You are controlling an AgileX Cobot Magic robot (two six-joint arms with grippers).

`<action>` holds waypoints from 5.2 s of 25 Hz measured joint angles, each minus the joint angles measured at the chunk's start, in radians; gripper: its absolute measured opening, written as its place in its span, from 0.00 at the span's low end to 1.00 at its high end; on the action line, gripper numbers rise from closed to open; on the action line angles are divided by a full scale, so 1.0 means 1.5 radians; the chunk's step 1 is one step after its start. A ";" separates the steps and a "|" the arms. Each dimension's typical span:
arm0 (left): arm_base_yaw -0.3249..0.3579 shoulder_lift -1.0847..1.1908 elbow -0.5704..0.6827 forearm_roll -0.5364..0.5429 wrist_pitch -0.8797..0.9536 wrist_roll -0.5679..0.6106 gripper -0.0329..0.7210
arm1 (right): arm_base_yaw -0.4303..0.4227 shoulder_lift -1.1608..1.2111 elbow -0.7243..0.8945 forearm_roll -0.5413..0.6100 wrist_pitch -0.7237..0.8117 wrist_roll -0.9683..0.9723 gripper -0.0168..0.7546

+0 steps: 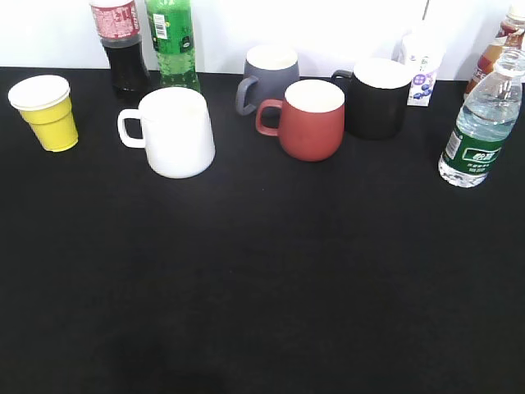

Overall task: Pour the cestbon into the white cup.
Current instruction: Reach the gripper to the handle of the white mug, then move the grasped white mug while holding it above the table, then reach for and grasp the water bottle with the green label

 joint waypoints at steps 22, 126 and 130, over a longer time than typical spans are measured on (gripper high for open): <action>-0.225 0.816 0.163 -0.107 -0.894 0.006 0.55 | 0.000 0.000 0.000 0.000 0.000 0.000 0.79; -0.213 0.586 0.143 0.294 -0.816 -0.146 0.13 | -0.001 1.314 -0.059 -0.173 -1.428 0.036 0.85; -0.213 0.586 0.143 0.294 -0.815 -0.146 0.12 | -0.001 1.324 -0.080 -0.184 -1.432 0.048 0.76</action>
